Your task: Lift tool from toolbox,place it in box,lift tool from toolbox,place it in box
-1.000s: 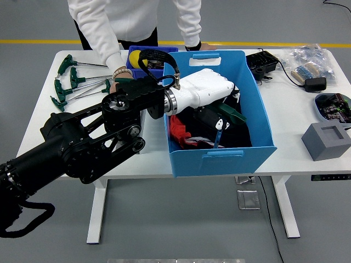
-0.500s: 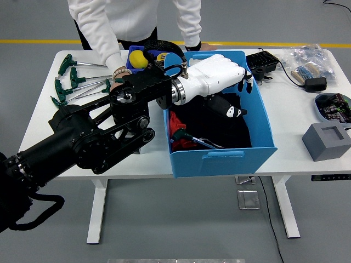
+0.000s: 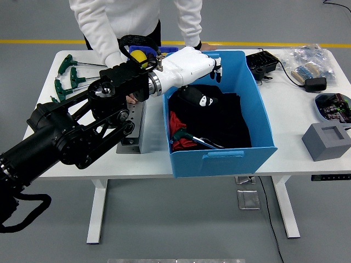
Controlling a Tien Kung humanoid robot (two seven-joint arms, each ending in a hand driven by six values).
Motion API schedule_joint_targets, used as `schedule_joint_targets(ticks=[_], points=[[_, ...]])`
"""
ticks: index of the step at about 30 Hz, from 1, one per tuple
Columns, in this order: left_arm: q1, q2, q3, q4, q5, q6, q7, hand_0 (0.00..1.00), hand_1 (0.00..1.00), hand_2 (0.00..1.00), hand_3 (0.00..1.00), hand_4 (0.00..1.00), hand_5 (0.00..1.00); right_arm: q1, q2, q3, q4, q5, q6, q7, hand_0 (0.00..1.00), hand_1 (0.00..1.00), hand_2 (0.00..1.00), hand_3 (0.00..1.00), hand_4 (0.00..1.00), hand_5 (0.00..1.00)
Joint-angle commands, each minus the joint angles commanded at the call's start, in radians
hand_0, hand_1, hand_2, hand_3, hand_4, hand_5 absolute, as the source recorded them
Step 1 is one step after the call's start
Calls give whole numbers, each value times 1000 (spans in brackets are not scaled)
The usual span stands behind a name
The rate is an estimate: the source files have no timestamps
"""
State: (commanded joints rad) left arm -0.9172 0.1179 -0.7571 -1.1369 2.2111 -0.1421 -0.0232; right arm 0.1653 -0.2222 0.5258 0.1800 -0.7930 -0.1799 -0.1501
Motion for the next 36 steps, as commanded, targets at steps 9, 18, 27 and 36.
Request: schedule_joint_targets(ticks=[9, 18, 27, 36], points=[[25, 52, 13, 71, 46, -26, 53, 481, 537, 547, 592, 797, 496, -8, 2, 6, 0, -3, 1, -1, 625, 619, 682, 532, 785, 571], [27, 63, 20, 143, 58, 0, 60, 719, 714, 763, 610, 807, 508, -12, 4, 5, 0, -5, 0, -3, 626, 619, 681, 533, 785, 571], [31, 61, 17, 167, 58, 44, 65, 731, 749, 789, 617, 812, 502, -15, 6, 5, 0, -9, 0, -5, 624, 619, 681, 533, 784, 570], [10, 54, 28, 261, 58, 22, 77, 883, 896, 896, 634, 828, 532, -10, 5, -11, 0, 2, 1, -4, 626, 619, 681, 532, 783, 570]])
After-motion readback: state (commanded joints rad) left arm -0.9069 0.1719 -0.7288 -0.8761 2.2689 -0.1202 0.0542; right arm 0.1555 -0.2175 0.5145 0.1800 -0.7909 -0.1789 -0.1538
